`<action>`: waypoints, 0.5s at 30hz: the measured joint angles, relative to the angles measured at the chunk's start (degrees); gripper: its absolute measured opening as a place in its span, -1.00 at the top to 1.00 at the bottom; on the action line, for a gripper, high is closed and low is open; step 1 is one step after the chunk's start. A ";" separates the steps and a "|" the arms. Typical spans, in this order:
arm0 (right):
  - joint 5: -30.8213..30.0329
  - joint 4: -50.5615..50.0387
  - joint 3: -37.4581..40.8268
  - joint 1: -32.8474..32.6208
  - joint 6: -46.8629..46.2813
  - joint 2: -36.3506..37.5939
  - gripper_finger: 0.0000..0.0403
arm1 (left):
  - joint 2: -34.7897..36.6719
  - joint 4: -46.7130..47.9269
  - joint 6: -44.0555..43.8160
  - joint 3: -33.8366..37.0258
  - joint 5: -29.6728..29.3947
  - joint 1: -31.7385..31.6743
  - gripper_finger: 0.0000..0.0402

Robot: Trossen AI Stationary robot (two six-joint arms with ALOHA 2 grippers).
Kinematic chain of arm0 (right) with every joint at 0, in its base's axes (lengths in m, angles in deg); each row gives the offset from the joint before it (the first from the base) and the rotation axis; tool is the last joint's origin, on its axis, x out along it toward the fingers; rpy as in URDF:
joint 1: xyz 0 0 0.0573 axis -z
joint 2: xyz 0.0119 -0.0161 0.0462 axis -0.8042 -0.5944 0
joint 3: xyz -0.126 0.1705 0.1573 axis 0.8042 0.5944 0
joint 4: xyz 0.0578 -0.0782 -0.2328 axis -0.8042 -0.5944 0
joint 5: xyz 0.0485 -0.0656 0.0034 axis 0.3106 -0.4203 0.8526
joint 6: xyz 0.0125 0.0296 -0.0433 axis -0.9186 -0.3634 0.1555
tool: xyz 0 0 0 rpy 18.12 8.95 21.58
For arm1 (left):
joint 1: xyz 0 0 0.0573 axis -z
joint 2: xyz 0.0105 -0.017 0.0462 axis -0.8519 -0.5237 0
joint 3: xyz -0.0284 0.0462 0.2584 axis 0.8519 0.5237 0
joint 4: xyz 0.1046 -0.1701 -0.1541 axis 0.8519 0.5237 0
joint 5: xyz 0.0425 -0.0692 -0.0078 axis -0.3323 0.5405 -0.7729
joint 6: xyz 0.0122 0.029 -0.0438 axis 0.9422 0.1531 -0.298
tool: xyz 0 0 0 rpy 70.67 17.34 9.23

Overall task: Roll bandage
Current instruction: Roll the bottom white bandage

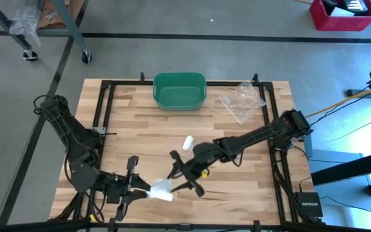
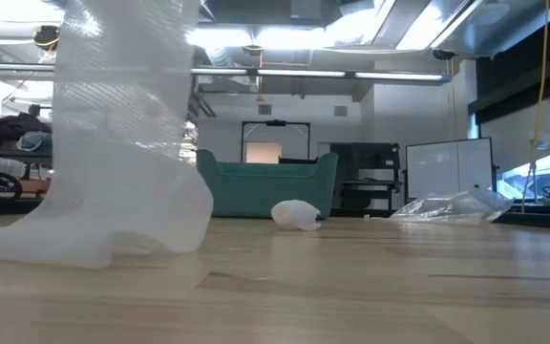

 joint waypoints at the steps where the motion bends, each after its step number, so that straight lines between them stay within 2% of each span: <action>1: -0.51 0.16 0.00 -0.24 0.06 -0.27 0.04 | 0.00 -0.02 0.00 0.00 -0.83 0.00 0.80; 7: -5.98 -0.05 0.04 -0.55 0.30 -1.52 0.04 | -0.01 -0.54 0.00 0.00 -3.20 0.00 0.80; 11: -12.48 2.08 0.04 0.61 0.32 -4.08 0.04 | 0.00 -1.59 0.00 0.00 -3.19 0.02 0.80; 15: -13.48 4.33 0.07 1.39 0.32 -5.14 0.04 | 0.00 -1.40 -0.09 0.00 -3.30 0.19 0.80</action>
